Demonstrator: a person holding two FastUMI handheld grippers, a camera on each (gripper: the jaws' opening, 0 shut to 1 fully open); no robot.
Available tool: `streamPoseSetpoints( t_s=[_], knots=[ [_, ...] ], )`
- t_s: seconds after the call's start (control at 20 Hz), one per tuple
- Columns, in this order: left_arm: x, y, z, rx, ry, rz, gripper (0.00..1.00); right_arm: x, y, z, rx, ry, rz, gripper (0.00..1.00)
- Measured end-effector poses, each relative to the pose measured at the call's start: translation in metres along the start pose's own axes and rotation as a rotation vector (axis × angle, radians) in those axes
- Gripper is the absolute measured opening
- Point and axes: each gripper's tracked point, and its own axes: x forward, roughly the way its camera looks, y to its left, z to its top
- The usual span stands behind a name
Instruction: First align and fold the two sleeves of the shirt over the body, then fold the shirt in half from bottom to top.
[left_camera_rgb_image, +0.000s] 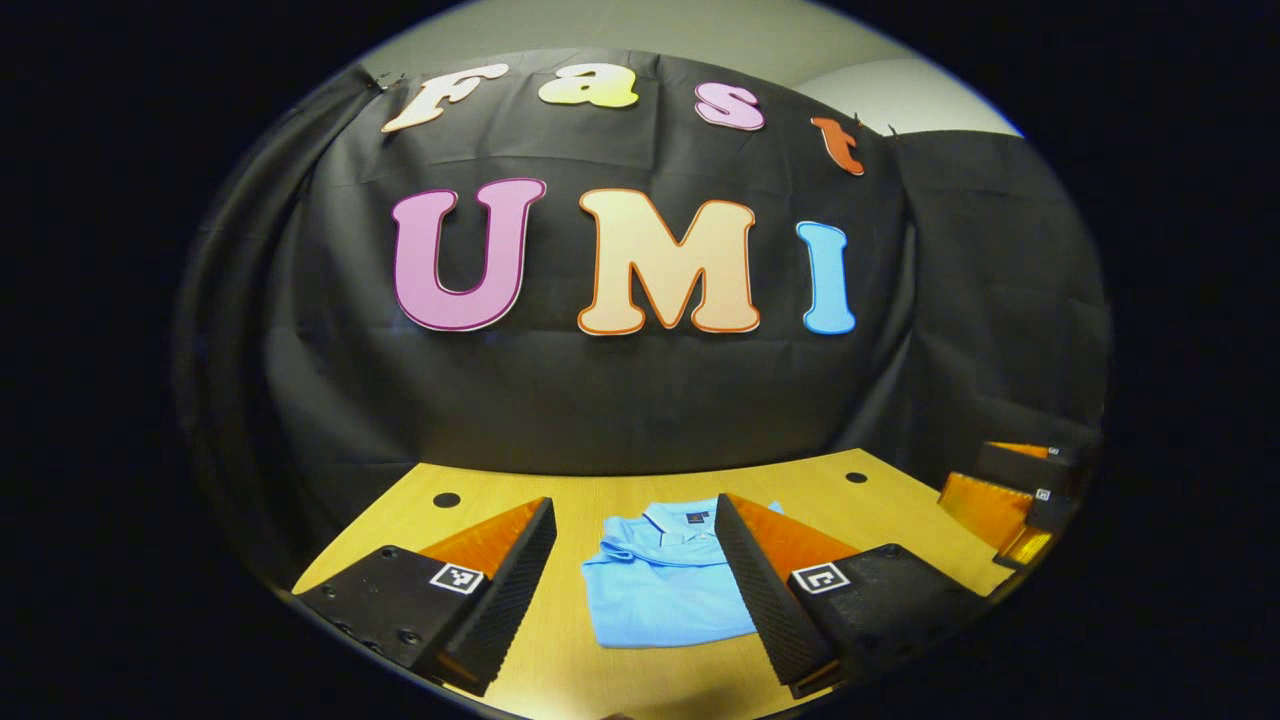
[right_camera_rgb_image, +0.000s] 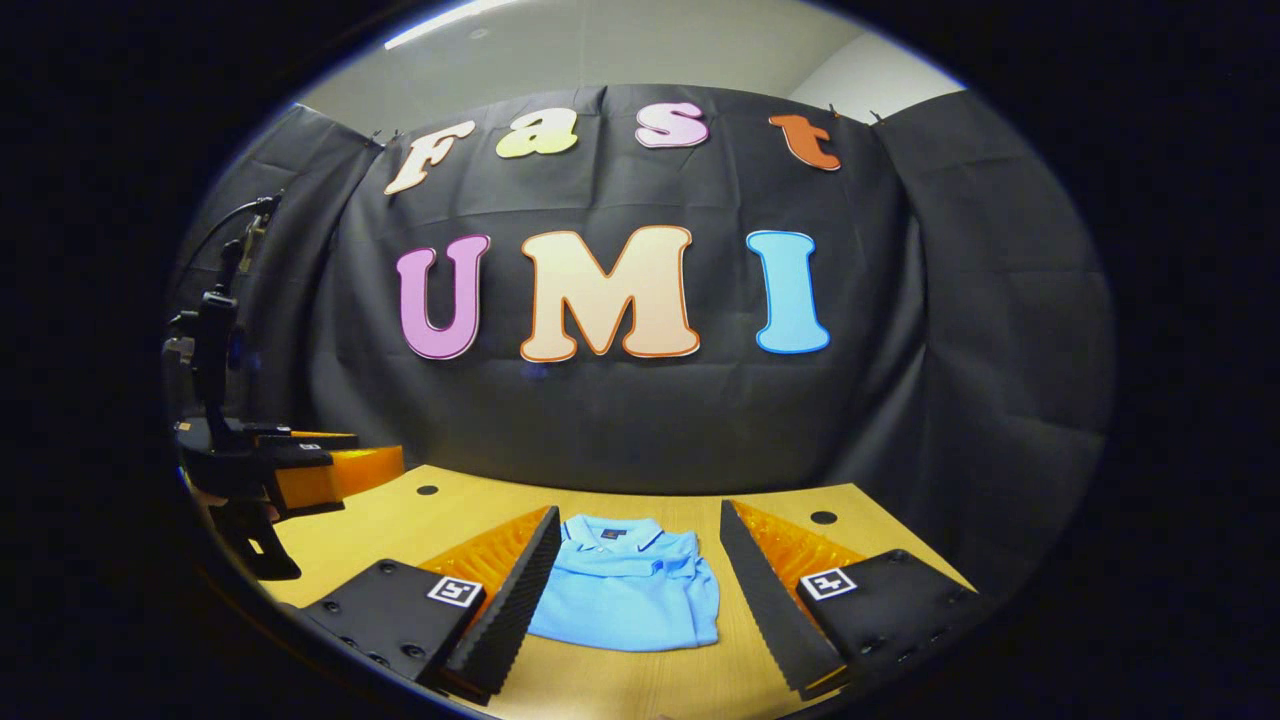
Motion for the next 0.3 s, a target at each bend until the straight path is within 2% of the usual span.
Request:
streamPoseSetpoints(
  t_s=[0.3],
  knots=[
    [-0.022, 0.001, 0.02, 0.01, -0.038, 0.026, 0.95, -0.015, 0.01, 0.024, 0.0, -0.032, 0.035, 0.99]
  ],
)
